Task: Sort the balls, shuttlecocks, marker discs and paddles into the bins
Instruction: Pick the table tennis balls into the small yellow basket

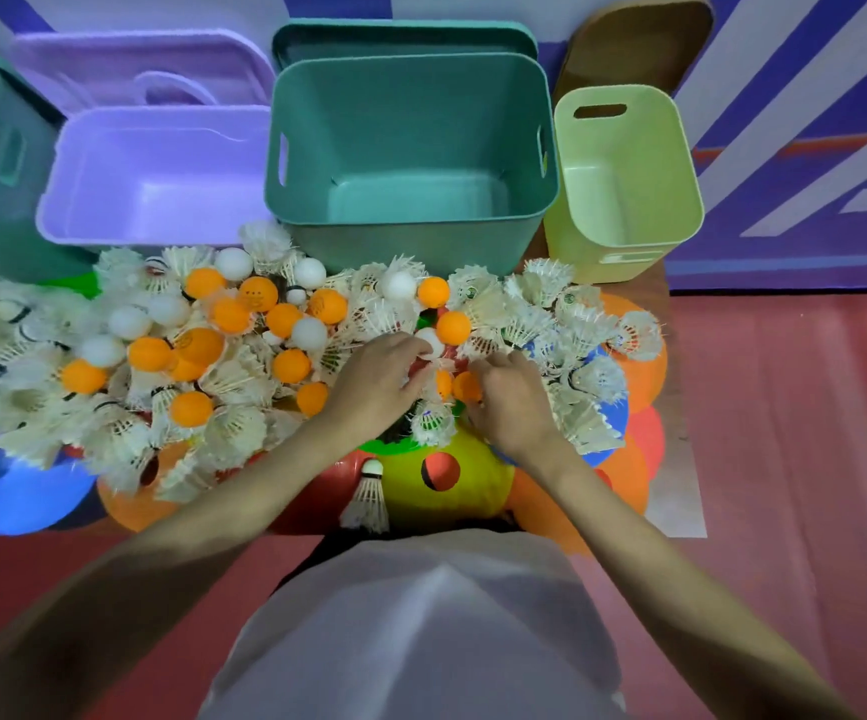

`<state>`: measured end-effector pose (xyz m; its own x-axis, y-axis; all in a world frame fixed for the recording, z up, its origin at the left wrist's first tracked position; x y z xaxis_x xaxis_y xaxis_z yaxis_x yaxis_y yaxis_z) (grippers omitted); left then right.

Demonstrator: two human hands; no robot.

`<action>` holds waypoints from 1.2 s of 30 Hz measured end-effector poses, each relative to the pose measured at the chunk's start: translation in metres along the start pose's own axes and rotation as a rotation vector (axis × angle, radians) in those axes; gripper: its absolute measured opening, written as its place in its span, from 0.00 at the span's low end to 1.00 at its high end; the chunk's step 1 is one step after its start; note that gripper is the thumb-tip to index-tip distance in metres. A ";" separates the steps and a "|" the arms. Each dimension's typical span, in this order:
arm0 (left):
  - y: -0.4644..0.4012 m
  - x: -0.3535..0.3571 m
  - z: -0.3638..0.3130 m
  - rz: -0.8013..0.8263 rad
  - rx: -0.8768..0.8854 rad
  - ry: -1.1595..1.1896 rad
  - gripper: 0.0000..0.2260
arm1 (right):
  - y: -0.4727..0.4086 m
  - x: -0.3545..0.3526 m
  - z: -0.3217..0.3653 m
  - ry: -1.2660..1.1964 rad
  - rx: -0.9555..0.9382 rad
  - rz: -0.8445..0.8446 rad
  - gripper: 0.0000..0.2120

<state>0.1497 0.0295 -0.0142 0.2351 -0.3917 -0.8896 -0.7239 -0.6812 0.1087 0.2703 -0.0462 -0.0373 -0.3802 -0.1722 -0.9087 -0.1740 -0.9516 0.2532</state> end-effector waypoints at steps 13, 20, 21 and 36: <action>-0.058 -0.008 -0.024 0.027 0.164 -0.226 0.18 | -0.002 -0.010 -0.002 -0.035 0.145 -0.198 0.06; -0.067 0.004 -0.022 0.077 0.216 -0.299 0.12 | 0.024 -0.033 -0.016 -0.232 0.299 -0.499 0.16; -0.067 0.004 -0.021 0.075 0.226 -0.285 0.11 | 0.027 -0.036 -0.020 -0.260 0.318 -0.543 0.16; -0.117 -0.027 -0.113 -0.203 0.228 0.075 0.18 | 0.016 -0.094 -0.163 -0.630 0.371 -0.783 0.15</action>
<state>0.3013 0.0499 0.0468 0.4308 -0.3117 -0.8469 -0.7821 -0.5971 -0.1781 0.4516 -0.0864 -0.0018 -0.4244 0.7162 -0.5541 -0.7980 -0.5850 -0.1448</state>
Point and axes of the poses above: each hand's wrist, its own y-axis away from the middle knuckle, its own x-axis out of the palm, z = x × y, the point moved 6 cm from there along -y, towards the middle knuckle, and after that the axes turned 4 degrees about -y, right-handed, at the moved point
